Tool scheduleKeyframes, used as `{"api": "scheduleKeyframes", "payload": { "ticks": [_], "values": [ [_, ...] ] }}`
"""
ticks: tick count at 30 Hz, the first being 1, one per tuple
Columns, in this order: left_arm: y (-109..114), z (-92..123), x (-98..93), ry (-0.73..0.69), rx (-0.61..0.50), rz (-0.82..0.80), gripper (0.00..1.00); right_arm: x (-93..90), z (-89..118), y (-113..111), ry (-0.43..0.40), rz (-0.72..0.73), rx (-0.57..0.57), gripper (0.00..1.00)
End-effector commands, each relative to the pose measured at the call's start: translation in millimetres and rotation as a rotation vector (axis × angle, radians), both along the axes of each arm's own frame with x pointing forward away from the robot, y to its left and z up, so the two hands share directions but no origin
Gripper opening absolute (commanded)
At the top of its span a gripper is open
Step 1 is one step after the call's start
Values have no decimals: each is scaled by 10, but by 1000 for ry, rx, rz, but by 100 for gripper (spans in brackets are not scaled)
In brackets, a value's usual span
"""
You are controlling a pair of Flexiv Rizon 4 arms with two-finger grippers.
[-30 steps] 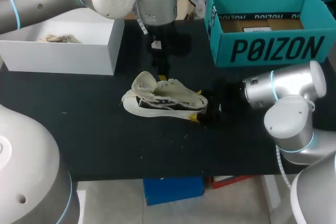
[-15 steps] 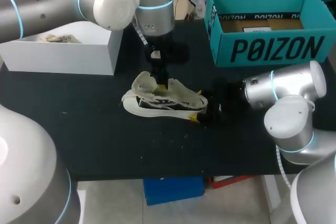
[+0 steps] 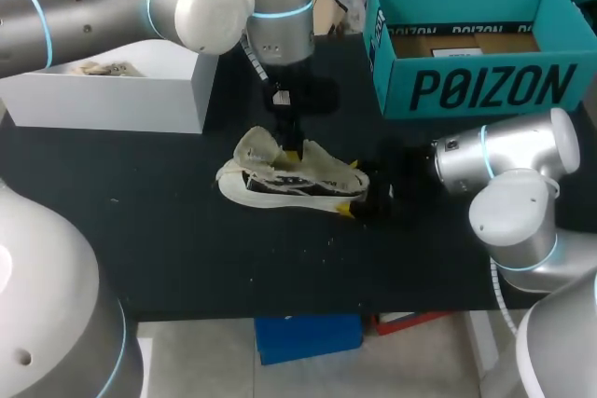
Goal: Take the shoe out of the shoebox, open the shoe tongue, remove and reinsert the insole, then place the shoe into the shoebox
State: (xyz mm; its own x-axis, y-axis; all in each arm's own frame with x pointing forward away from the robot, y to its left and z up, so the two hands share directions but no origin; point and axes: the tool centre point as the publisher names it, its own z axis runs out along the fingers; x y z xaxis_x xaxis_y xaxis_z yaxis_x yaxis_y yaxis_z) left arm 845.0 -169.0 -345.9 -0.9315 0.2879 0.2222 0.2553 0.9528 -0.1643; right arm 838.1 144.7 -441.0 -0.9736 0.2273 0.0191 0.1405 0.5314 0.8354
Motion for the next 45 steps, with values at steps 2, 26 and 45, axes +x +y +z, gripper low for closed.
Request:
{"api": "scheduleKeyframes", "payload": {
  "ticks": [2, 26, 45],
  "values": [
    [30, -16, 151, 83, -46, -34, 0, -1, -32, -10, 1, -1, -1, 0],
    [-100, -361, -77, 168, -41, -52, 0, -1, -32, -10, 1, -1, -1, 0],
    [-111, -591, -347, 175, 60, -13, 0, -1, -32, -10, 1, -1, -1, 0]
  ]
}}
